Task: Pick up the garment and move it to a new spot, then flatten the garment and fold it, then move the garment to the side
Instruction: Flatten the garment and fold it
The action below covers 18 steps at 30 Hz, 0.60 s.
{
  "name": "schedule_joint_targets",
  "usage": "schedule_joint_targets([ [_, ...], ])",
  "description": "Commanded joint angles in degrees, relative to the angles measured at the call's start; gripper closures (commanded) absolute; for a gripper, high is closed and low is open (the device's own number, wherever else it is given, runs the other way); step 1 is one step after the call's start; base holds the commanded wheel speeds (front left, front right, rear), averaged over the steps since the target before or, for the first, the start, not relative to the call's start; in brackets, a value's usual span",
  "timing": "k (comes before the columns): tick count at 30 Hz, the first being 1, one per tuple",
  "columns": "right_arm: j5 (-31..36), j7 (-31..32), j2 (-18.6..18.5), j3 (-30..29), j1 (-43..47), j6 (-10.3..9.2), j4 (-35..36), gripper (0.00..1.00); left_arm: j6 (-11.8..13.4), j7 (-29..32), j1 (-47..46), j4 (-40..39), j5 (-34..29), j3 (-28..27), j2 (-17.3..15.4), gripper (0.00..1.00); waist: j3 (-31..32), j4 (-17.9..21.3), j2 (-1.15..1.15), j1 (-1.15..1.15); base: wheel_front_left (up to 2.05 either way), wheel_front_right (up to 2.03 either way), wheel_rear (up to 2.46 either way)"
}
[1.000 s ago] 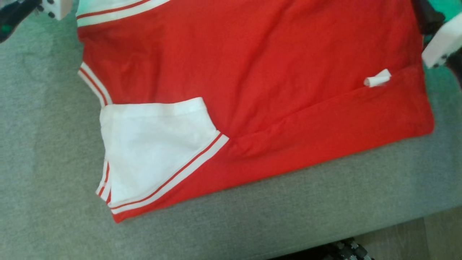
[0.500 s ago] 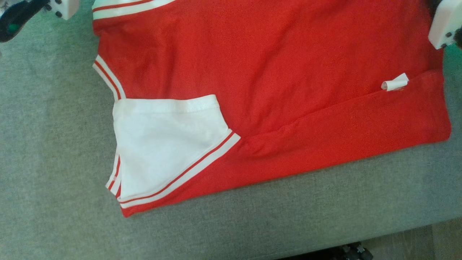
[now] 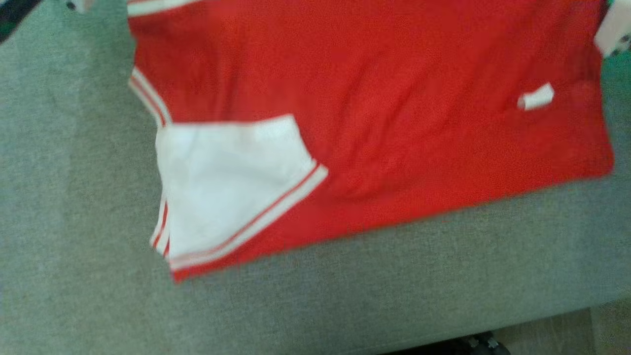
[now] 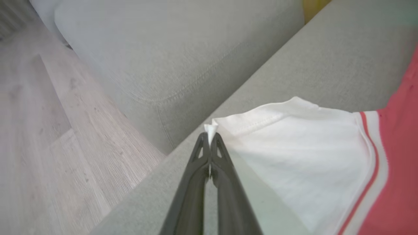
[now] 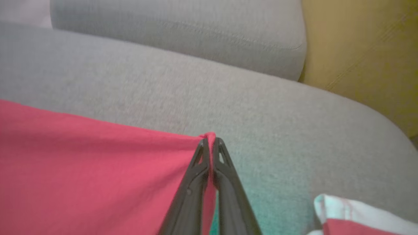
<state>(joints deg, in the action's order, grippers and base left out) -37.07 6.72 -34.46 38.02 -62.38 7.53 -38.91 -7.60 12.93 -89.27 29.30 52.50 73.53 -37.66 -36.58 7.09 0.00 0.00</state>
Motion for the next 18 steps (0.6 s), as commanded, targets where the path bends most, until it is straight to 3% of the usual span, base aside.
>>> schedule_joint_targets([
  [1,-0.7,-2.2,-1.2,-1.8,-1.4,-0.04,0.2,1.00,0.1,-2.1,-4.5,0.4,-1.1,-2.6,-1.9,1.00,0.2,-0.3,0.00,0.00,0.00,0.00,0.00],
  [9,-4.0,-9.6,-1.7,-5.9,0.2,-0.04,-1.5,1.00,0.1,-11.9,-4.6,2.9,-2.3,-2.9,-0.2,1.00,2.6,-2.2,0.00,0.00,0.00,0.00,0.00],
  [18,-6.9,-12.5,-4.4,-6.2,9.7,-0.04,1.7,1.00,0.2,-17.0,3.5,-3.7,-2.2,-1.3,-4.2,1.00,6.0,-4.4,0.00,0.00,0.00,0.00,0.00],
])
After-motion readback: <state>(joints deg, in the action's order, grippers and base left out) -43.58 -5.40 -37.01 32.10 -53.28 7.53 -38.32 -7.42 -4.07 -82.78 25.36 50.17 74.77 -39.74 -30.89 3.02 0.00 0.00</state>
